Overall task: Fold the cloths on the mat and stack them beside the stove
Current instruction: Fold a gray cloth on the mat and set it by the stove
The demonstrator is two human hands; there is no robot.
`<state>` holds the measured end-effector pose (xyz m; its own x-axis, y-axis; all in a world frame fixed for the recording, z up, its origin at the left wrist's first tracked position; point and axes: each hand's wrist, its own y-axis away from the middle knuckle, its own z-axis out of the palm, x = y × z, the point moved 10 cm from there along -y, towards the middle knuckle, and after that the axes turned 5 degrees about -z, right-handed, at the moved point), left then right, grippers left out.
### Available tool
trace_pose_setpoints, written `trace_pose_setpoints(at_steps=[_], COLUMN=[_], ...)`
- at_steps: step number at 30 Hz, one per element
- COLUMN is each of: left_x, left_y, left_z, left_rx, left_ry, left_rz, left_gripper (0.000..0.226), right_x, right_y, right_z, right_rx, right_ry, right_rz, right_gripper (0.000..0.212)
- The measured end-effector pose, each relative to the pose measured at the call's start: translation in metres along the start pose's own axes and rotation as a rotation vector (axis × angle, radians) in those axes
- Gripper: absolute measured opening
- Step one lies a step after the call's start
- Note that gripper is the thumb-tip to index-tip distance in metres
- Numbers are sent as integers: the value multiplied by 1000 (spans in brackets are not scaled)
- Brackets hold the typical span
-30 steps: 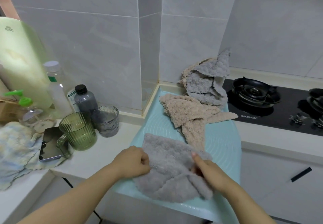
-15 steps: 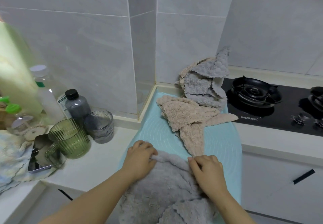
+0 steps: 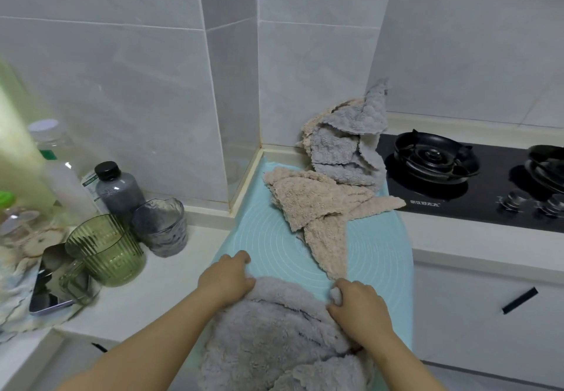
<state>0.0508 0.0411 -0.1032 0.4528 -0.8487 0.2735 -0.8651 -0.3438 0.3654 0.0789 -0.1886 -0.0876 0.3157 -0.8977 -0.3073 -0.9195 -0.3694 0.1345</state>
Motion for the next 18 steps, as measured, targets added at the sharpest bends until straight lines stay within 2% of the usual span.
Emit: trace_pose_setpoints(at_steps=[1, 3, 6, 9, 18], left_x=[2, 7, 13, 24, 67], left_y=[-1, -3, -5, -6, -17], left_z=[-3, -16, -44, -71, -136], left_rx=[-11, 6, 86, 169, 420], left_ry=[-1, 47, 158, 260, 14], left_rz=[18, 62, 104, 152, 176], left_gripper=[29, 3, 16, 21, 13], right_x=[1, 8, 25, 36, 37], right_y=[-1, -3, -1, 1, -27], right_z=[-2, -13, -42, -71, -116], right_rx=[16, 107, 294, 446, 596], right_ry=[-32, -119, -322, -417, -635], right_rz=[-9, -15, 46, 94, 99], right_gripper=[21, 16, 7, 15, 19])
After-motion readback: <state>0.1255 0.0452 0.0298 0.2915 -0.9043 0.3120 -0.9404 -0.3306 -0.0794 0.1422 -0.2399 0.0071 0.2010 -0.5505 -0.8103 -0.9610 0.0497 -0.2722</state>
